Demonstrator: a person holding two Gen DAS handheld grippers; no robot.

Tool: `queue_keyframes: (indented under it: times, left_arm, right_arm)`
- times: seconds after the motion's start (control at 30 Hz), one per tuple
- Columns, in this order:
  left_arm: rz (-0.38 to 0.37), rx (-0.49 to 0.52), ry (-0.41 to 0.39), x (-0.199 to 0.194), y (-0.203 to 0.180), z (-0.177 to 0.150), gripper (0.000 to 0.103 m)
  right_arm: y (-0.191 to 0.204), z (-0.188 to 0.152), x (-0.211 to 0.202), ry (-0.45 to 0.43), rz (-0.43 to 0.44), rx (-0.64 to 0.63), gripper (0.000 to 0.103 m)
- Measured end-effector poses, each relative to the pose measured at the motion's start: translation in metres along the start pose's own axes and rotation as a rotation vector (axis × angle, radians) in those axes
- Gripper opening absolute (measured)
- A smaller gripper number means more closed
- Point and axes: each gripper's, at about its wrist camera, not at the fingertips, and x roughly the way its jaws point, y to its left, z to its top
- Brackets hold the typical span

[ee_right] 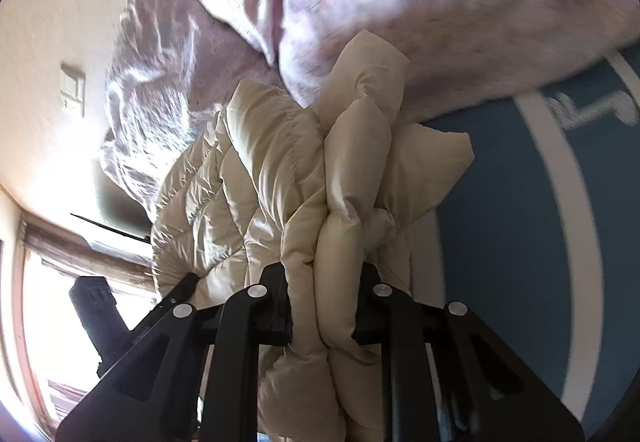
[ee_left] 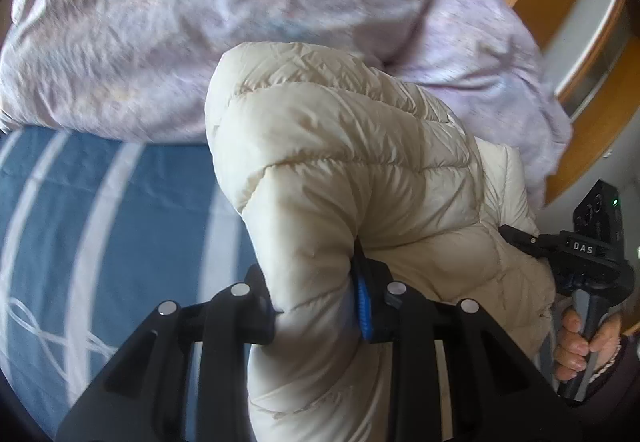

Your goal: Fold large clothes

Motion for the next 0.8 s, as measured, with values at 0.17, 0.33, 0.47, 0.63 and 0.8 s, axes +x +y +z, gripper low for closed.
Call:
queue_keyframes:
  times: [0.17, 0.33, 0.47, 0.63, 0.8]
  left_arm:
    - [0.081, 0.023, 0.002, 0.014, 0.012, 0.007, 0.032]
    - [0.208, 0.107, 0.008, 0.031, 0.001, -0.003, 0.051]
    - [0.273, 0.13, -0.028, 0.022, -0.006, 0.0, 0.068]
    - [0.349, 0.16, -0.132, 0.004, -0.011, 0.016, 0.079]
    - [0.358, 0.15, -0.135, 0.019, -0.025, 0.031, 0.079]
  right_arm:
    - [0.008, 0.003, 0.024, 0.022, -0.097, -0.052, 0.018]
    - [0.006, -0.004, 0.037, 0.053, -0.236, -0.068, 0.041]
    - [0.016, -0.012, 0.011, -0.016, -0.366, -0.169, 0.063]
    - [0.054, -0.02, -0.026, -0.163, -0.366, -0.304, 0.063]
    - [0.1, -0.025, 0.001, -0.153, -0.352, -0.435, 0.061]
